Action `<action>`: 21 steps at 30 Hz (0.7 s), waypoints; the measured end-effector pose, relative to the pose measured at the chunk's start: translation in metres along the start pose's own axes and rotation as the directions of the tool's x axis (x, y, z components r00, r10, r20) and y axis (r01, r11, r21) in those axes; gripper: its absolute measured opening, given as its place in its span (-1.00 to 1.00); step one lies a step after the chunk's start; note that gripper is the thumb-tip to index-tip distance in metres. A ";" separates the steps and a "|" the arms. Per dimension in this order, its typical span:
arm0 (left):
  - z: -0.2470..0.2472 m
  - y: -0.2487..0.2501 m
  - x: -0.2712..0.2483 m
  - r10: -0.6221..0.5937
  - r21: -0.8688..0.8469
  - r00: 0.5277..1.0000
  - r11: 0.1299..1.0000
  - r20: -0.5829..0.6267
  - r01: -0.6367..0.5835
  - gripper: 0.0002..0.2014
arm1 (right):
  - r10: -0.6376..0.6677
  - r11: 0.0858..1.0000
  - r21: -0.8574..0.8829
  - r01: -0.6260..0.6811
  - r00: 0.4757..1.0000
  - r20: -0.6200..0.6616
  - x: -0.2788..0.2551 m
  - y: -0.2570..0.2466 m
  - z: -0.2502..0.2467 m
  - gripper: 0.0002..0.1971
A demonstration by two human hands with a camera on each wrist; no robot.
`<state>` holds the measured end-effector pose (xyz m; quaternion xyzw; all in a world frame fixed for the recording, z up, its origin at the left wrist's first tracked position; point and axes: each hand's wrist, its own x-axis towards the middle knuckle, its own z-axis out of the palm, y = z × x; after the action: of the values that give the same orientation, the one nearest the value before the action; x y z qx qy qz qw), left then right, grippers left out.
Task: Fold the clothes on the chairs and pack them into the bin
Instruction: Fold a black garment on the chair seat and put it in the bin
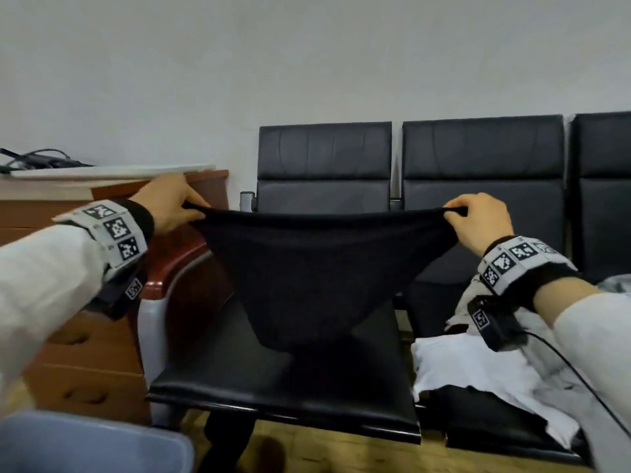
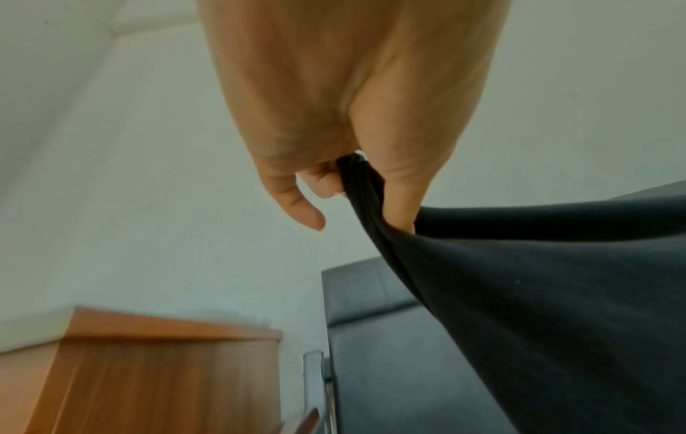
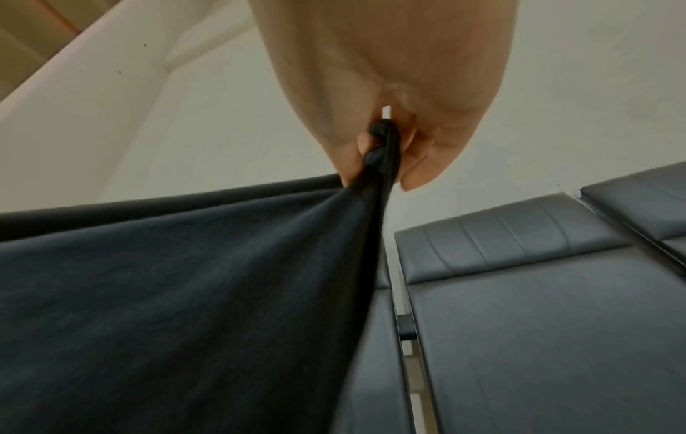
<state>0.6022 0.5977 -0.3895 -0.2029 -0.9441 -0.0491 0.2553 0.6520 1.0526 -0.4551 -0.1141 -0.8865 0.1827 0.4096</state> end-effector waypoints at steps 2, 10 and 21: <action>-0.025 -0.001 0.005 0.034 0.021 0.996 0.999 -0.085 -0.032 -0.80 | 0.023 0.999 0.027 -0.022 0.999 -0.032 0.006 -0.003 -0.019 -0.78; -0.070 -0.017 0.002 0.000 0.051 0.937 0.999 -0.349 0.019 -0.73 | 0.029 0.988 0.157 -0.003 0.986 -0.164 0.012 -0.029 -0.070 -0.76; -0.003 -0.022 0.016 -0.283 0.268 0.956 0.930 0.083 0.252 -0.71 | 0.278 0.818 0.485 -0.308 0.951 0.135 0.018 -0.028 -0.001 -0.82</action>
<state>0.5816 0.5832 -0.3787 -0.0405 -0.9750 0.0506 0.2128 0.6394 1.0341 -0.4310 -0.1334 -0.7918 0.4701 0.3664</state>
